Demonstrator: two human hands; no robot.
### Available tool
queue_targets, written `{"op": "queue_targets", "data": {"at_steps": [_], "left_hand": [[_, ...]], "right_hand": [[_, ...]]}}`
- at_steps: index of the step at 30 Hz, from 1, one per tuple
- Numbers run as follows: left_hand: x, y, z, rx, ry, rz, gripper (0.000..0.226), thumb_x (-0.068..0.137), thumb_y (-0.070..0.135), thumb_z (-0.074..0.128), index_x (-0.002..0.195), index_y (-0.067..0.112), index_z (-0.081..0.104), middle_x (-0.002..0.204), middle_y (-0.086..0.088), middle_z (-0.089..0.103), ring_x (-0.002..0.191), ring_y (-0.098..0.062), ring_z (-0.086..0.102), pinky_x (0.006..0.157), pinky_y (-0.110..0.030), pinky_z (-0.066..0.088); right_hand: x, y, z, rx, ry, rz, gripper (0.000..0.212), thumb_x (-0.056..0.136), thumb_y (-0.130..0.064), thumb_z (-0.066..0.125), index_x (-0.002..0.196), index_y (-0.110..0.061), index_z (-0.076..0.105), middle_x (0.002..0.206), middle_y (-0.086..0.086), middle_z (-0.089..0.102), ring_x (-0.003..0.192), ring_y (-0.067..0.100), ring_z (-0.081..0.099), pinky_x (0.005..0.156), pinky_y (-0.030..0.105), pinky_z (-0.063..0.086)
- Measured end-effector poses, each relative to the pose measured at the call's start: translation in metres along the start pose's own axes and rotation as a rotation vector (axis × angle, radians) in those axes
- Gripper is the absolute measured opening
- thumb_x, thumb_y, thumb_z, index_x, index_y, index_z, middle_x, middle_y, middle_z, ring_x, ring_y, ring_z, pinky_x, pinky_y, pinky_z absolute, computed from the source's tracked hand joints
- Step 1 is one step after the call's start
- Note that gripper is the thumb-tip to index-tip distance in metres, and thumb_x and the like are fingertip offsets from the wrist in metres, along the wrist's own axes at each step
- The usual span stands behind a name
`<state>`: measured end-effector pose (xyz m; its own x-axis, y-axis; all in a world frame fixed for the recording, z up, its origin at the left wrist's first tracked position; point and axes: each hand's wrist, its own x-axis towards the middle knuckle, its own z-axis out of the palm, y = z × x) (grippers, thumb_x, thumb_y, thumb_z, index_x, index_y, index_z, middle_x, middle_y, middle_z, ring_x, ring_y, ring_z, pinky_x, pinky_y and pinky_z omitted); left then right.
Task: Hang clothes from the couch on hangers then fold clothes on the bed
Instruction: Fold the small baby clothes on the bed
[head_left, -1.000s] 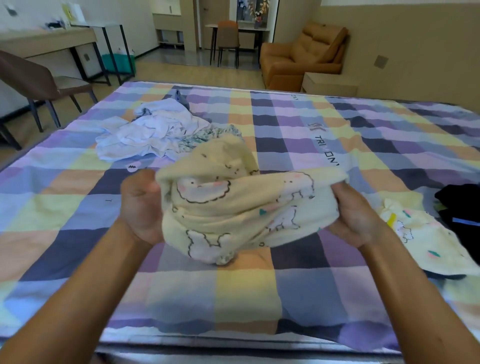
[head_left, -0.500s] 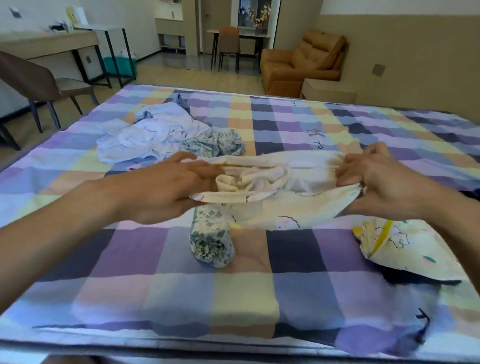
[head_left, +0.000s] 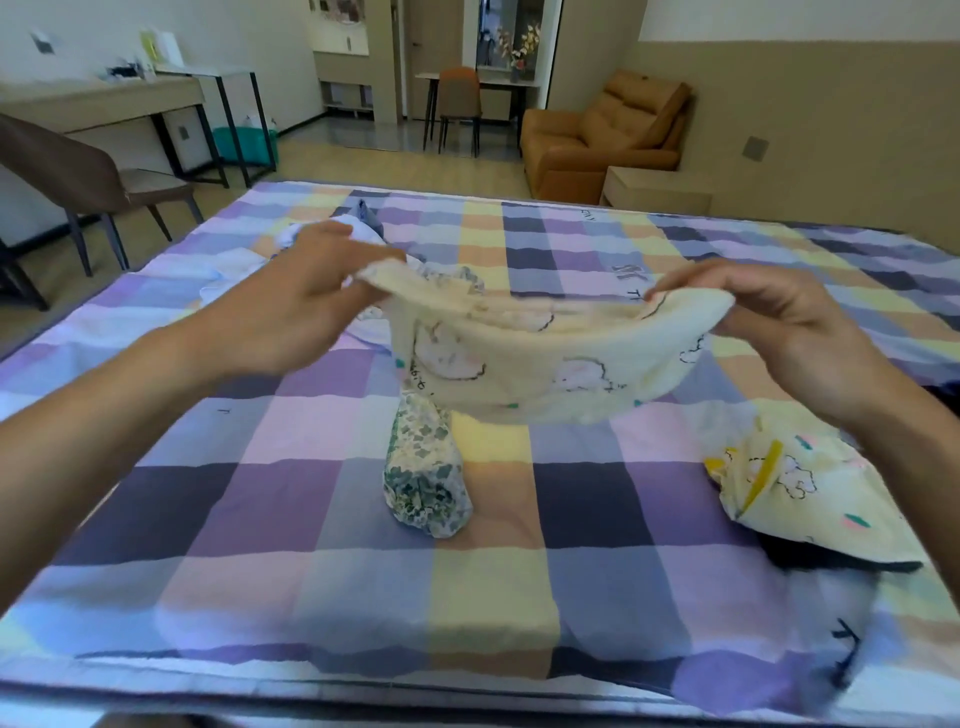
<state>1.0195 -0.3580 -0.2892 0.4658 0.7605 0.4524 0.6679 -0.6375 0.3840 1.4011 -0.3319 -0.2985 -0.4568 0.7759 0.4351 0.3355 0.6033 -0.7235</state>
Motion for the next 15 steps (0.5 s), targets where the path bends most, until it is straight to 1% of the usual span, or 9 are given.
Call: {"op": "queue_targets", "data": {"at_steps": [1,2,4,6,9,11,13,14,15], "left_hand": [[0.005,0.006,0.002,-0.212,0.026,-0.091,0.039,0.109,0.02,0.036,0.093,0.004,0.067,0.067,0.018,0.062,0.065,0.002,0.056,0.074,-0.012,0.042],[0.012,0.012,0.004,-0.396,0.056,-0.158,0.035,0.108,0.012,0.039,0.088,0.002,0.066,0.067,0.016,0.064,0.063,0.002,0.057,0.068,-0.01,0.044],[0.024,0.02,0.006,-0.706,0.124,-0.249,0.024,0.101,0.013,0.046,0.087,0.004,0.063,0.079,0.004,0.07,0.079,-0.01,0.065,0.083,-0.022,0.05],[0.034,0.03,0.009,-0.946,0.141,-0.339,0.022,0.099,0.018,0.046,0.089,0.007,0.061,0.083,-0.003,0.072,0.085,-0.019,0.068,0.087,-0.035,0.055],[0.045,0.049,0.019,-1.028,0.033,-0.371,0.032,0.107,0.02,0.035,0.088,0.013,0.06,0.076,0.0,0.072,0.074,-0.013,0.07,0.075,-0.029,0.059],[0.051,0.062,0.026,-1.019,-0.023,-0.368,0.033,0.107,0.02,0.037,0.082,0.014,0.058,0.067,0.002,0.067,0.064,-0.011,0.066,0.064,-0.024,0.056],[0.057,0.068,0.028,-1.021,-0.035,-0.396,0.032,0.107,0.022,0.039,0.082,0.015,0.057,0.063,0.002,0.064,0.058,-0.011,0.062,0.06,-0.022,0.053],[0.06,0.067,0.028,-1.03,-0.026,-0.421,0.03,0.107,0.025,0.041,0.084,0.015,0.058,0.064,0.001,0.064,0.059,-0.012,0.062,0.061,-0.024,0.053],[0.062,0.067,0.025,-1.046,-0.019,-0.45,0.027,0.106,0.028,0.043,0.087,0.016,0.058,0.065,0.001,0.064,0.059,-0.012,0.062,0.063,-0.025,0.054]], "right_hand": [[0.004,-0.002,0.004,0.077,0.002,0.008,0.025,0.096,0.006,0.054,0.1,-0.01,0.073,0.114,0.007,0.07,0.111,0.031,0.063,0.093,0.033,0.049],[0.007,-0.003,0.008,0.153,-0.003,0.028,0.025,0.092,0.003,0.058,0.096,-0.014,0.075,0.11,0.005,0.071,0.108,0.029,0.064,0.092,0.032,0.048],[0.013,-0.005,0.013,0.315,-0.064,0.073,0.024,0.082,-0.006,0.061,0.089,-0.021,0.078,0.098,0.0,0.072,0.097,0.02,0.065,0.088,0.027,0.048],[0.016,-0.006,0.018,0.423,-0.124,0.126,0.03,0.082,-0.002,0.055,0.088,-0.021,0.078,0.091,-0.002,0.072,0.088,0.013,0.065,0.081,0.02,0.049],[0.017,-0.005,0.038,0.595,-0.221,0.214,0.028,0.081,0.0,0.047,0.098,-0.006,0.067,0.098,0.011,0.068,0.095,0.021,0.063,0.085,0.027,0.05],[0.014,-0.003,0.062,0.776,-0.369,0.244,0.024,0.088,-0.012,0.056,0.108,0.0,0.06,0.108,0.022,0.063,0.105,0.033,0.059,0.096,0.039,0.049],[0.01,0.001,0.082,0.803,-0.535,0.287,0.054,0.089,-0.034,0.07,0.124,0.005,0.054,0.117,0.039,0.053,0.11,0.042,0.051,0.101,0.052,0.041],[0.008,0.003,0.087,0.737,-0.594,0.305,0.07,0.086,-0.037,0.075,0.133,0.007,0.047,0.114,0.045,0.05,0.104,0.041,0.052,0.096,0.051,0.042],[0.007,0.003,0.091,0.666,-0.627,0.312,0.077,0.085,-0.033,0.077,0.139,0.009,0.04,0.105,0.045,0.05,0.092,0.035,0.053,0.088,0.046,0.044]]}}
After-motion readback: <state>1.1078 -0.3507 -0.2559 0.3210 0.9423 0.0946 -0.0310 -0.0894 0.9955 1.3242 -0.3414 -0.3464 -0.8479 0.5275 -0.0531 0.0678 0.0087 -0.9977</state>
